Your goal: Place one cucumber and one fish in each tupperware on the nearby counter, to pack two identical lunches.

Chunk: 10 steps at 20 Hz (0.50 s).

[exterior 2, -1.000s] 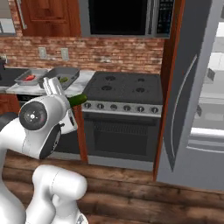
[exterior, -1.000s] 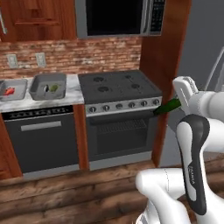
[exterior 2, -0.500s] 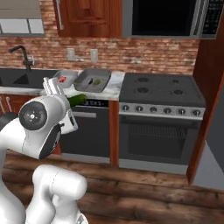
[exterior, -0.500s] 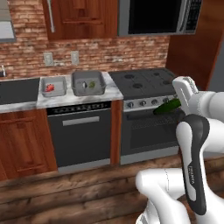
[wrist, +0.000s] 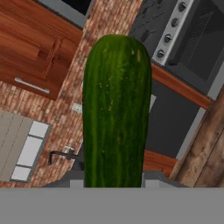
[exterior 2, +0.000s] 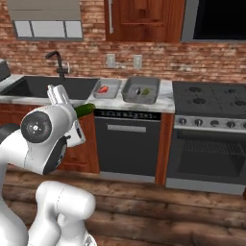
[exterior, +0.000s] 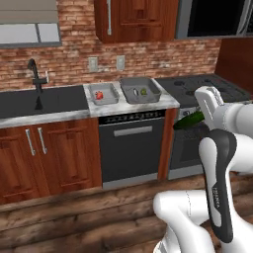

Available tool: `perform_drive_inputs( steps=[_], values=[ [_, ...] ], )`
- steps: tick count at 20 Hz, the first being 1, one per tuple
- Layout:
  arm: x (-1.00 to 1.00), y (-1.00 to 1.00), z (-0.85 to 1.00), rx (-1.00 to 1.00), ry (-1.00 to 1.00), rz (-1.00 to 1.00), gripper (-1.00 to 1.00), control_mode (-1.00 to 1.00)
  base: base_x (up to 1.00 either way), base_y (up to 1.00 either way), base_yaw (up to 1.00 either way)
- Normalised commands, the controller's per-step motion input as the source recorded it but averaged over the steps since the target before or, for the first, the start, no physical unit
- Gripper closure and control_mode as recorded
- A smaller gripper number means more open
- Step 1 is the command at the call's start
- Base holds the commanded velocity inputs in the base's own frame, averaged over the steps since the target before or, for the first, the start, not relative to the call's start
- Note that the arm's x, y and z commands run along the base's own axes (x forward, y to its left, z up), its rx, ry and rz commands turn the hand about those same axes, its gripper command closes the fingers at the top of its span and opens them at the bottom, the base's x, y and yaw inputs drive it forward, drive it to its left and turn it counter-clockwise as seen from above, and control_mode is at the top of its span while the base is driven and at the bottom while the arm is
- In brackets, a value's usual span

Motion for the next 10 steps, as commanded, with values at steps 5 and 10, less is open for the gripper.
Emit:
perform_drive_inputs(
  steps=[5,10],
  values=[
    [0.00,0.00,0.00,0.00,0.00,0.00,1.00,1.00,0.38,0.68,-0.04],
    [0.00,0.00,0.00,0.00,0.00,0.00,1.00,1.00,0.81,0.04,0.00]
  ],
)
